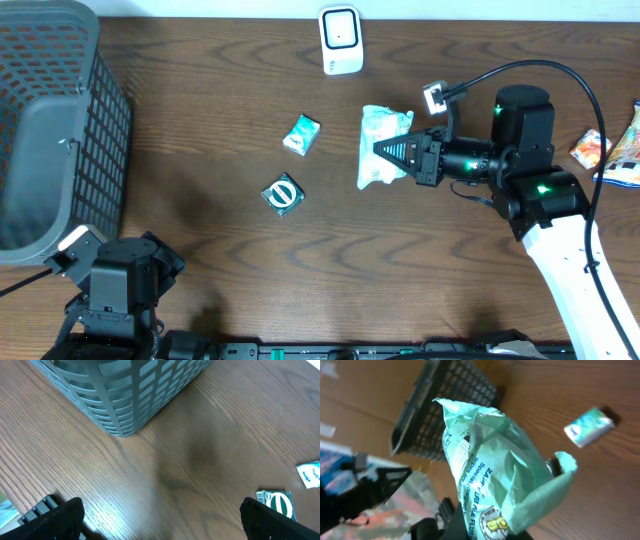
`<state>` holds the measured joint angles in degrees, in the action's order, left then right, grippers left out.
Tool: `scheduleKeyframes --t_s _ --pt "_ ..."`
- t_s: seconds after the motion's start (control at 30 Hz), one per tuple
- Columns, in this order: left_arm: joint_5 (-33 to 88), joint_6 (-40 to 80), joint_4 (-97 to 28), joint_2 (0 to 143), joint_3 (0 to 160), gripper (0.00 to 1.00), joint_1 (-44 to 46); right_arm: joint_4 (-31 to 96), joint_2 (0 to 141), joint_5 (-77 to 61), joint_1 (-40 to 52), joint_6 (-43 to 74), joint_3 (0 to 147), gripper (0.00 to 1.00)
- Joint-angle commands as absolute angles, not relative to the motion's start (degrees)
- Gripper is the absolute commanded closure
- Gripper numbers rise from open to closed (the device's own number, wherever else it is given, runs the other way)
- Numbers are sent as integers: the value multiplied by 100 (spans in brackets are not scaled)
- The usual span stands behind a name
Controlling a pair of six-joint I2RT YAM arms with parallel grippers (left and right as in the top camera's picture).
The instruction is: Scan the item barcode
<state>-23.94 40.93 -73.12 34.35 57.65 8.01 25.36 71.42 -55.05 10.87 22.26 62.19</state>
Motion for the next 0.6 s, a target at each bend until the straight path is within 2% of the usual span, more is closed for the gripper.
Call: scheduleKeyframes --t_s 0.0,0.27,0.57 --pt "-2491 4169 -7328 3428 5765 2 784 2694 7214 -4652 1179 2418 6309 99" --pt "-2491 4169 -7328 3428 5765 2 784 3295 7686 -816 1852 2049 6342 99" --pt "-2491 4167 -7328 3428 5765 2 784 4748 8967 1118 2108 1470 7137 99"
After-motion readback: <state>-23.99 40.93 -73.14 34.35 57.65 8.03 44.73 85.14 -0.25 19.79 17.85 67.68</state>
